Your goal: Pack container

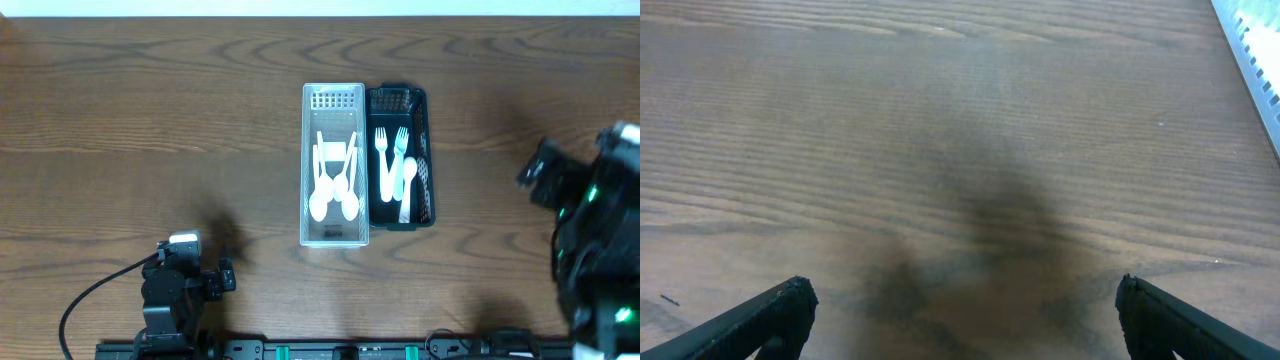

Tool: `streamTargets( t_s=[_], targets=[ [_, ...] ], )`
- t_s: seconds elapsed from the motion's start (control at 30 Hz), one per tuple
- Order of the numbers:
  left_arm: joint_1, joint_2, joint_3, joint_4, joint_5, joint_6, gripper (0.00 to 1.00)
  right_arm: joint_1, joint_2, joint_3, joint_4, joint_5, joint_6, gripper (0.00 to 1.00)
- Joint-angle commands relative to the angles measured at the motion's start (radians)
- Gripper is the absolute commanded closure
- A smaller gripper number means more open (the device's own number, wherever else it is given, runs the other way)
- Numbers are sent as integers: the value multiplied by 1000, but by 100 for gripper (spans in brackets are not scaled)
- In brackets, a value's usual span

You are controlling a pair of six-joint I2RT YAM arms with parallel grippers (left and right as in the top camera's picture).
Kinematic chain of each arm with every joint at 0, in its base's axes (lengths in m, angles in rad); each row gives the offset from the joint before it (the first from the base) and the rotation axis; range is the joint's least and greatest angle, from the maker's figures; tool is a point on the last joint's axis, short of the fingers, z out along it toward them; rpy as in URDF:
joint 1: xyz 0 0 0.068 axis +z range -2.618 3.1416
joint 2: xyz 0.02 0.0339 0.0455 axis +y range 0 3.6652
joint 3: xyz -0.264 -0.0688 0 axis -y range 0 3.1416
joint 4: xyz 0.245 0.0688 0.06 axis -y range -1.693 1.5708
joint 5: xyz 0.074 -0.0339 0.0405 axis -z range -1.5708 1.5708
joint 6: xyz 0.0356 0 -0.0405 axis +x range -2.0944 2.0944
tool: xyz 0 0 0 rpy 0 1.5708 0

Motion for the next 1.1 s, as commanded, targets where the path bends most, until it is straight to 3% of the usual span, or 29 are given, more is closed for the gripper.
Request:
streamTargets(
  t_s=[0.0,0.23,0.47,0.7,1.07],
  targets=[
    [3,-7,0,-2,6,-11,2,3,-134,-193,75,21,-14,1],
    [3,-7,0,-2,6,-11,2,3,-438,-528,159,-30,-13,1],
    [3,-7,0,-2,6,-11,2,3,-615,-669,162,-40,-13,1],
    [3,-7,0,-2,6,-11,2,3,-716,-754,163,-67,-13,1],
    [3,-7,0,-2,6,-11,2,3,-715,-791,170,-121,-13,1]
  ],
)
